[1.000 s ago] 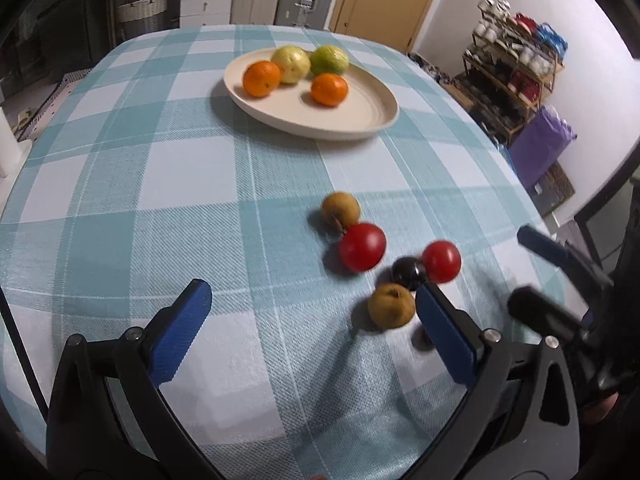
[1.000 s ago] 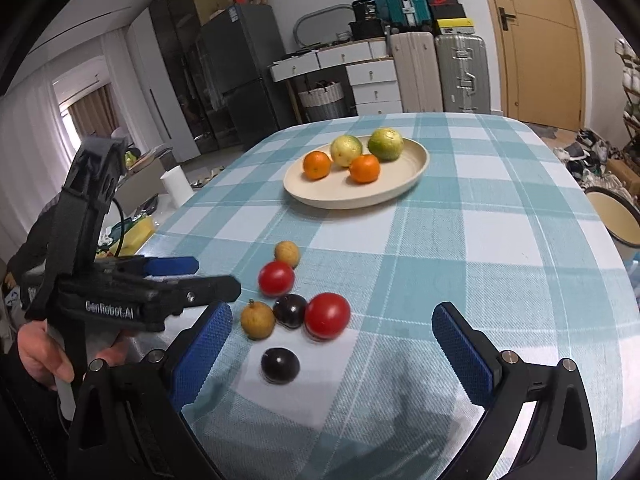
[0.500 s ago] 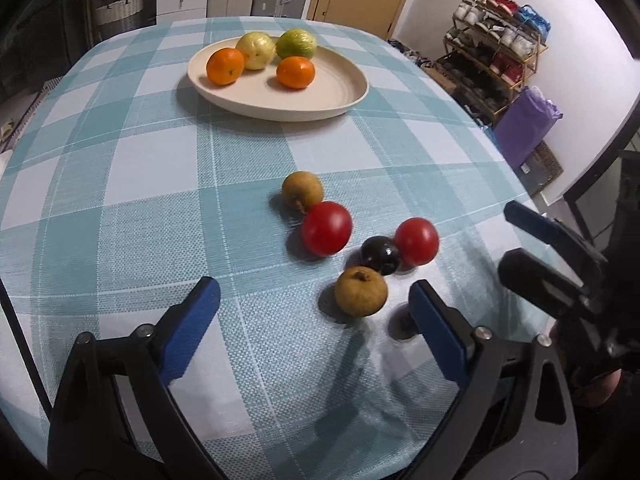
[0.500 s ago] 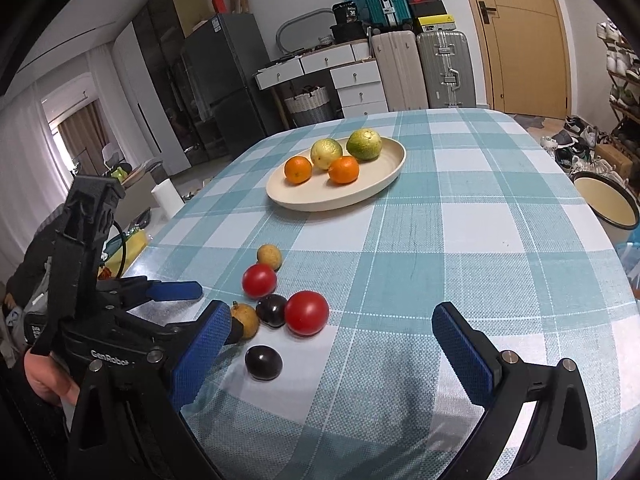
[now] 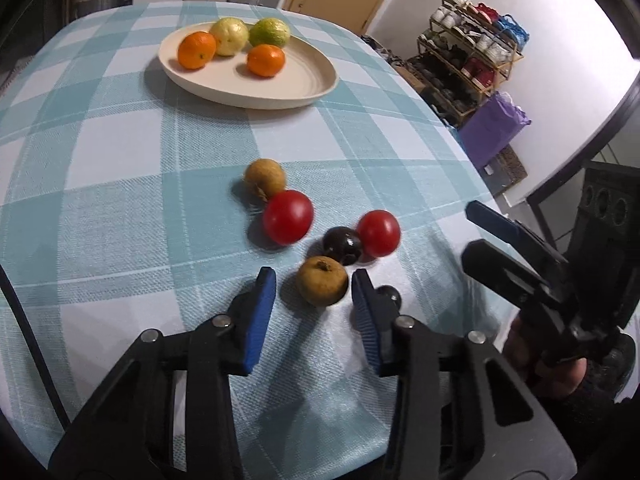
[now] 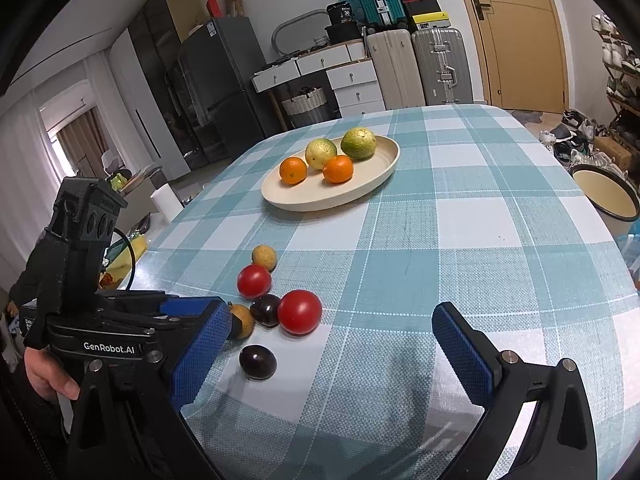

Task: Organize fruits
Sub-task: 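Grasp a small brown fruit with the left tool while the right tool grasps another brown fruit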

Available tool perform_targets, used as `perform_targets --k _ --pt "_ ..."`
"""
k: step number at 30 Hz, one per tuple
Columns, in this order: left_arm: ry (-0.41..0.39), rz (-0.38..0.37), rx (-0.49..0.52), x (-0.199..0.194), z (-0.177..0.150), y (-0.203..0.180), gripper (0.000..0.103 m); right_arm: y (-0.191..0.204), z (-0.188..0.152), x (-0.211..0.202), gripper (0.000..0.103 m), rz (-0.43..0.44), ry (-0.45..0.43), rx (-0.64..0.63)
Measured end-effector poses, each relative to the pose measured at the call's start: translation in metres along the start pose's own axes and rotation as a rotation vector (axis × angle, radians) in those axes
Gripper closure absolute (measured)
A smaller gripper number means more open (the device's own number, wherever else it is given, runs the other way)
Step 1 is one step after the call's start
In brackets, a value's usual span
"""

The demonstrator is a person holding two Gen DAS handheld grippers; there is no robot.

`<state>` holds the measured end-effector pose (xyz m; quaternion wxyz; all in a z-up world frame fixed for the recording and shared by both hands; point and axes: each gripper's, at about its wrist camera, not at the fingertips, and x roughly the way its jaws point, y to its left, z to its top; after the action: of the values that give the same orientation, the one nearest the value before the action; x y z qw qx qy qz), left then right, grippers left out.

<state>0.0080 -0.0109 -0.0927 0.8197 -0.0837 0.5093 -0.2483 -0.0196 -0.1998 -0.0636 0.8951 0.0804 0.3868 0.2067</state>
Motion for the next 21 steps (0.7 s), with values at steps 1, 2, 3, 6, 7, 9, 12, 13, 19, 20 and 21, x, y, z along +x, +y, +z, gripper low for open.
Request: perform_targets --k 1,2,3,6,7,9,12,13,19,20,21 --pt "0.002 -0.002 0.007 0.000 0.000 -0.001 0.075 0.000 0.000 0.000 0.000 0.001 0.001 0.001" --pt "0.006 -0.003 0.018 0.001 -0.001 -0.003 0.076 0.000 0.000 0.000 0.000 0.002 0.002 0.003" --pt "0.010 -0.002 0.022 0.002 -0.001 -0.003 0.077 0.000 0.000 0.000 0.000 0.003 0.003 0.004" --pt "0.009 -0.011 0.016 0.002 -0.002 -0.002 0.078 0.000 -0.001 0.001 0.000 0.013 0.005 0.008" --pt "0.011 -0.016 0.009 0.002 -0.001 -0.001 0.078 0.000 -0.001 0.001 0.000 0.017 0.008 0.008" --pt "0.010 -0.016 0.010 0.001 -0.002 -0.001 0.078 0.001 -0.002 0.002 0.000 0.023 0.016 0.009" --pt "0.004 -0.022 0.012 -0.002 -0.002 0.000 0.078 0.000 0.000 0.003 0.000 0.042 0.016 0.025" --pt "0.001 -0.024 0.012 -0.004 -0.002 0.001 0.078 0.000 0.001 0.002 0.000 0.047 0.014 0.030" --pt "-0.018 -0.037 -0.017 -0.012 -0.002 0.012 0.078 0.008 0.013 0.009 0.000 0.074 0.026 0.029" --pt "-0.019 -0.038 -0.022 -0.012 -0.002 0.014 0.078 0.010 0.015 0.011 0.000 0.076 0.031 0.023" --pt "-0.020 -0.038 -0.027 -0.013 -0.002 0.017 0.078 0.012 0.017 0.013 0.000 0.075 0.035 0.018"
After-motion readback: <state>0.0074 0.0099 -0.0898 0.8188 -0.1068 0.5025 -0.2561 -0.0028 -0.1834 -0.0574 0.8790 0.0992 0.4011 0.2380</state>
